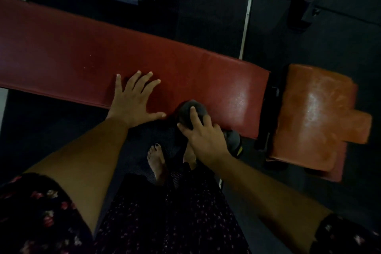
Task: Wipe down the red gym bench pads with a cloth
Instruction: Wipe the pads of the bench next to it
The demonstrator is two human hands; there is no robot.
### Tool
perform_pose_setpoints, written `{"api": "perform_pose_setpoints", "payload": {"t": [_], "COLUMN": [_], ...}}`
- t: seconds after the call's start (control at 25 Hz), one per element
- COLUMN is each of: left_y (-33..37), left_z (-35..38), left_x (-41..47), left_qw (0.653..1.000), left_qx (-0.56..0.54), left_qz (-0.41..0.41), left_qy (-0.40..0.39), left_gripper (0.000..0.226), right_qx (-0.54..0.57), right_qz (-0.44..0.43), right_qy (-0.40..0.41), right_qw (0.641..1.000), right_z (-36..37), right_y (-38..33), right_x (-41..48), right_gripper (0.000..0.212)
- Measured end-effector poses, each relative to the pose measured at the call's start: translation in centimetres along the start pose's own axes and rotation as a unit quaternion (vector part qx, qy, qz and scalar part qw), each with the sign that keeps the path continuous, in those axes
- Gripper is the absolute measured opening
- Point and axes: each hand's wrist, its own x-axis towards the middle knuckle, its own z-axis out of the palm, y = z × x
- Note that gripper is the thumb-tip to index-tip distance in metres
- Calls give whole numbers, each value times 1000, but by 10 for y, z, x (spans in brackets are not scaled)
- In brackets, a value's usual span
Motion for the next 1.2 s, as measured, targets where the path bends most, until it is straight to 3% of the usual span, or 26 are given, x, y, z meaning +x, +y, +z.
{"api": "perform_pose_setpoints", "payload": {"t": [0.08,0.2,0.44,0.64,0.76,0.96,1.08,1.2], "left_y": [-4,-13,-22,-22,-21,-25,-24,-16], "left_z": [3,2,3,-2,-3,5,16,22], "left_x": [-5,-8,-7,-4,-3,-11,-18,-21], "left_qw": [999,1000,1000,1000,999,999,983,948], "left_qx": [-10,-8,12,12,13,-40,-113,-166], "left_qz": [-31,-21,0,-3,-8,12,-111,-248], "left_qy": [20,7,3,-15,-32,14,87,108], "left_gripper": [100,97,99,96,95,83,69,65], "right_qx": [-6,17,15,-67,-97,-103,-98,-38], "right_qz": [16,114,207,63,25,-60,-107,-40], "right_qy": [45,92,99,121,123,87,81,101], "right_qw": [999,989,973,988,987,989,986,993], "right_z": [-19,-54,-87,-69,-28,13,1,-36], "right_y": [14,66,115,68,40,4,-5,17], "right_x": [27,77,130,104,58,12,24,66], "right_gripper": [53,47,49,47,54,68,64,52]}}
